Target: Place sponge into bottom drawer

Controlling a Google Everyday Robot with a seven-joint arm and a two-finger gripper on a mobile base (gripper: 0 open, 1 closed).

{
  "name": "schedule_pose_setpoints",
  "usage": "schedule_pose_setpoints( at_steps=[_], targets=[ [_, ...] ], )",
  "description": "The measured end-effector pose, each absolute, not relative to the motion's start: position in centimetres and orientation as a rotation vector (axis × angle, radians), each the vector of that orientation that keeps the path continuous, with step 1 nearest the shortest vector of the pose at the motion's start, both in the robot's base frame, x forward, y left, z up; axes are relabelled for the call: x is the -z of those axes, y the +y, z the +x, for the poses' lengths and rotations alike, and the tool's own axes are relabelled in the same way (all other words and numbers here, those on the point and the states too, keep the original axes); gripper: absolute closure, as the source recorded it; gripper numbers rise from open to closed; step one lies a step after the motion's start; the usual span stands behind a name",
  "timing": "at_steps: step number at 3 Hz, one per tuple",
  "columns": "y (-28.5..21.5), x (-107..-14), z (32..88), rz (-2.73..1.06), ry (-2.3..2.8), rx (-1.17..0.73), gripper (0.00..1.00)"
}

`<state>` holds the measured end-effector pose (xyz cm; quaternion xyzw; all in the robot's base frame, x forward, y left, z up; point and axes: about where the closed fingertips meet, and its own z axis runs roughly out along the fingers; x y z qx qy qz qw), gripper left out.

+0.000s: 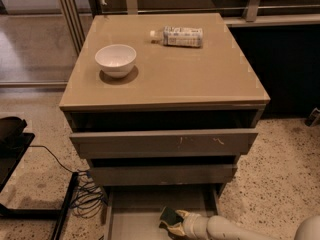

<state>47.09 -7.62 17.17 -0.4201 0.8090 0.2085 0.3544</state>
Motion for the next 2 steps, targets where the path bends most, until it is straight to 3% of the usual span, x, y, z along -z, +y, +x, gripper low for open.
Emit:
schedule_pose_setpoints(
  at_steps=[1,2],
  targets=[
    [-7.51,-14.69,48.21,-1.090,2.141,-0.479,1.00],
    [-7.12,-14.53,48.35,-1.103,2.139,-0.475,0.81]
  ],
)
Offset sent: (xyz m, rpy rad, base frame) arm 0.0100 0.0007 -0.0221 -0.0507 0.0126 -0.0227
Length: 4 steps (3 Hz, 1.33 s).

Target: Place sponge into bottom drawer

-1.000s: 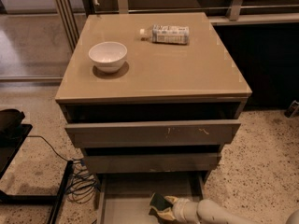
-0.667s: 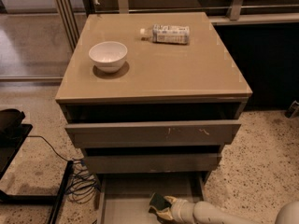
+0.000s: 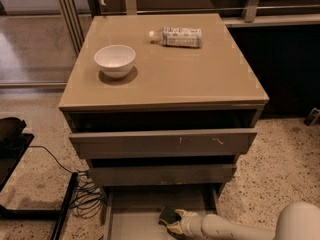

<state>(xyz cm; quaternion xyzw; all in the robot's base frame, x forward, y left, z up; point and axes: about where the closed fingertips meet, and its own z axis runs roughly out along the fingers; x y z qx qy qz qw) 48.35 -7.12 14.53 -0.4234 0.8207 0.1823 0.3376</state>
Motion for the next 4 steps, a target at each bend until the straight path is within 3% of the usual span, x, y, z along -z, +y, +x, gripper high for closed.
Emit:
schedule_pose_setpoints(
  at_steps=[3,4],
  targets=[
    [-7.10,-14.52,48.34,-1.103,2.138,-0.475,0.12],
    [-7.09,-14.52,48.34,-1.103,2.138,-0.476,0.00]
  ],
)
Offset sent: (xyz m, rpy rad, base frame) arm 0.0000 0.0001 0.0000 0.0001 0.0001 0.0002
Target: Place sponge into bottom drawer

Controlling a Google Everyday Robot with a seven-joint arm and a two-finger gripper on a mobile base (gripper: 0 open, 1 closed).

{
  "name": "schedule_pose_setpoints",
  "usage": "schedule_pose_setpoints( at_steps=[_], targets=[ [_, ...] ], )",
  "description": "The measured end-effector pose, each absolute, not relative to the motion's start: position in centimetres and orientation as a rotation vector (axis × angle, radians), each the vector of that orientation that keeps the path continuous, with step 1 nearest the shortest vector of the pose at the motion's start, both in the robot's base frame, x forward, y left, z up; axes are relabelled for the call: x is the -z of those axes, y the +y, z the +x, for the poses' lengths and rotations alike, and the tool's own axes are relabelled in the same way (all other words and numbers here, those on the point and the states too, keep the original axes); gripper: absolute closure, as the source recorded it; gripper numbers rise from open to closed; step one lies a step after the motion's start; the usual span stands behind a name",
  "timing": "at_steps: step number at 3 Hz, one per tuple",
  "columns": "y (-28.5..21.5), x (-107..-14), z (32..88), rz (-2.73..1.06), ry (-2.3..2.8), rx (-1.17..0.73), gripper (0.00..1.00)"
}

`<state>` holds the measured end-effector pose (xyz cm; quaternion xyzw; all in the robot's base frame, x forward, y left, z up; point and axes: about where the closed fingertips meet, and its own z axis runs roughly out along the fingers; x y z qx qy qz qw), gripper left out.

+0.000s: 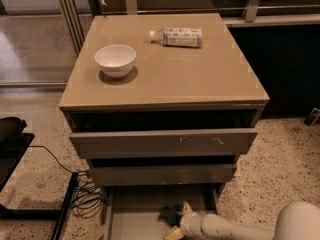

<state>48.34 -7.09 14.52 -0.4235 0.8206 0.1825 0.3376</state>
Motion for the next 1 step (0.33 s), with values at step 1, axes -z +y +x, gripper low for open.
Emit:
schedule_pose_setpoints(
  at_steps=[1],
  targets=[
    [-7.09,-14.52,48.34,-1.104,2.138,-0.476,0.00]
  ],
)
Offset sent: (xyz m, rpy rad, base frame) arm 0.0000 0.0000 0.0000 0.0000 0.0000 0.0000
